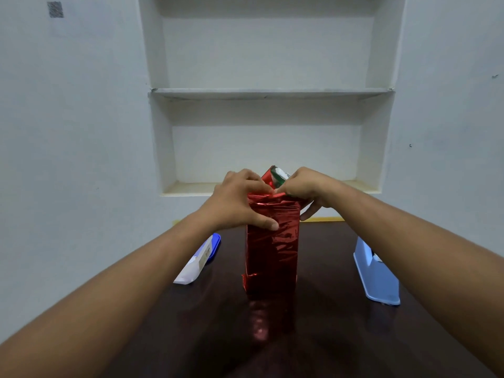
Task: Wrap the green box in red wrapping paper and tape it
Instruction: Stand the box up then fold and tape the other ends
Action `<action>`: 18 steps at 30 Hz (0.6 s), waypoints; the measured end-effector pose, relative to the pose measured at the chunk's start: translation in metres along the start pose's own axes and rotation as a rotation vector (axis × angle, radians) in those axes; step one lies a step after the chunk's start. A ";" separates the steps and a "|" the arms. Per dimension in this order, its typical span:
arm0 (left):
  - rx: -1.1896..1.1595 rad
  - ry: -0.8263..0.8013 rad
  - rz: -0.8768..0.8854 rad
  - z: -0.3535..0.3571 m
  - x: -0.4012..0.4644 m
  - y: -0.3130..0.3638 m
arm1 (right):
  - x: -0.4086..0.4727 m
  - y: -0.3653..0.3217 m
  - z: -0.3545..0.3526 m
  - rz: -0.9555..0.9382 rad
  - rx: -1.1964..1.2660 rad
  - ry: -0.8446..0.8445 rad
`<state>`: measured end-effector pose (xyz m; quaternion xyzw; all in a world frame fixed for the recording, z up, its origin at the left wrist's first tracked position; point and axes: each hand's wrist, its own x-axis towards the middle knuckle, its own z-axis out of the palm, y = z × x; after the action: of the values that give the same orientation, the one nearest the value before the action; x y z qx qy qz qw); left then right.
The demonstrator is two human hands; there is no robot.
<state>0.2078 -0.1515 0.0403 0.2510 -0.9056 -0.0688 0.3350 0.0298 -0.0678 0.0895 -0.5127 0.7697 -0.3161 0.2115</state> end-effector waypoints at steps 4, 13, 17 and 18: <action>0.073 0.123 0.142 0.006 0.011 0.010 | 0.003 -0.003 -0.001 0.030 -0.025 -0.046; -0.220 0.216 0.109 0.003 0.009 0.018 | 0.008 -0.009 -0.004 0.036 -0.095 -0.084; -0.244 0.256 0.162 0.007 0.007 0.027 | 0.004 -0.010 -0.009 0.020 -0.104 -0.104; -0.229 0.250 0.195 0.008 0.006 0.029 | 0.003 -0.010 -0.010 0.017 -0.106 -0.104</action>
<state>0.1868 -0.1298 0.0465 0.1291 -0.8632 -0.1068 0.4763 0.0285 -0.0704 0.1037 -0.5324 0.7777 -0.2459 0.2262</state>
